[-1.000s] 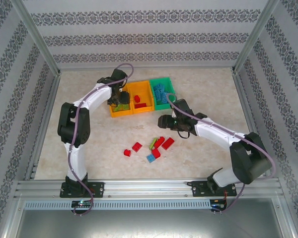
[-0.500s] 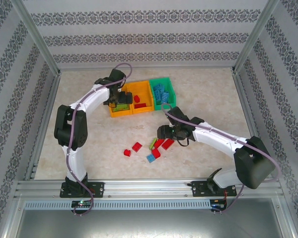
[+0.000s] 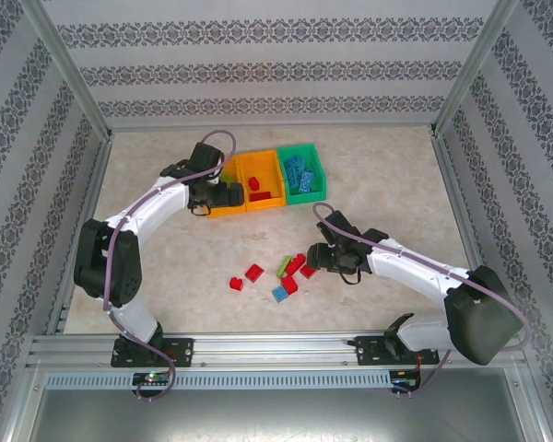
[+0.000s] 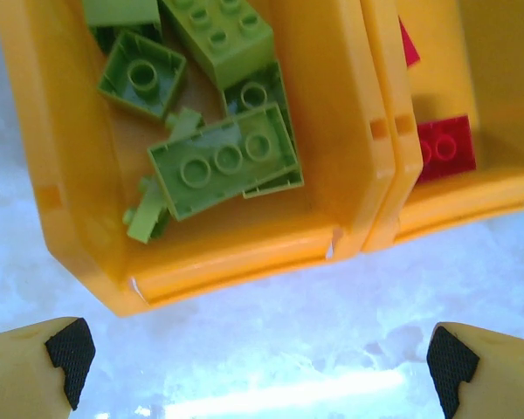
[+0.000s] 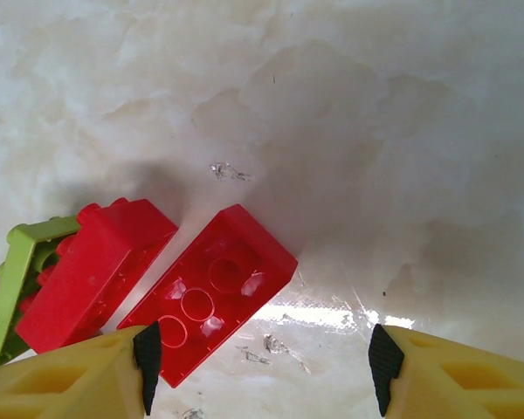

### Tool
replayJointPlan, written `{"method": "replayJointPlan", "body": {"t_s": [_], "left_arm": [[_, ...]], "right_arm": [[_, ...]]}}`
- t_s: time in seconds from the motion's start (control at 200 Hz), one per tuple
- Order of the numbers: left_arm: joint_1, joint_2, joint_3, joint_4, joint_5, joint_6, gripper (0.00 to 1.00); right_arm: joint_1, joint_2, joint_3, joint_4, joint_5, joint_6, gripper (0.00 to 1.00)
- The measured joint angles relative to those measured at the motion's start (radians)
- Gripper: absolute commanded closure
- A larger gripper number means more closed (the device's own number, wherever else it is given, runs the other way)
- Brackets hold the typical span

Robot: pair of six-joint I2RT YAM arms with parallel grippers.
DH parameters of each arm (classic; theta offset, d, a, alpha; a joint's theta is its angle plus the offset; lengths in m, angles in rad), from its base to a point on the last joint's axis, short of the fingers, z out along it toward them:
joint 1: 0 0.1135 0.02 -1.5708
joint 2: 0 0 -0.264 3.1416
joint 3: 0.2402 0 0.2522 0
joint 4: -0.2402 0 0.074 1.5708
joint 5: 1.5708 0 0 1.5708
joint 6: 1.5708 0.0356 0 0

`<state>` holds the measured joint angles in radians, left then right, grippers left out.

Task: Sort the legos into containers by color

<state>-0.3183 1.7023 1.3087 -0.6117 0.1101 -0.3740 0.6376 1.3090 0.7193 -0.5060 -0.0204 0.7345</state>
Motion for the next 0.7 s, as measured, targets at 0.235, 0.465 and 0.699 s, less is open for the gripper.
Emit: {"method": "replayJointPlan", "body": {"t_s": [0.235, 0.465, 0.699], "left_arm": [[-0.108, -0.085, -0.163, -0.009, -0.045, 0.0, 0.0], [-0.232, -0.259, -0.368, -0.016, -0.076, -0.032, 0.0], [-0.333, -0.397, -0.53, -0.016, -0.06, -0.094, 0.0]], "right_arm": [[0.006, -0.005, 0.005, 0.001, 0.014, -0.006, 0.31], [-0.039, -0.005, 0.018, 0.006, 0.02, -0.021, 0.3], [-0.125, -0.005, 0.026, 0.013, 0.012, -0.055, 0.29]]}}
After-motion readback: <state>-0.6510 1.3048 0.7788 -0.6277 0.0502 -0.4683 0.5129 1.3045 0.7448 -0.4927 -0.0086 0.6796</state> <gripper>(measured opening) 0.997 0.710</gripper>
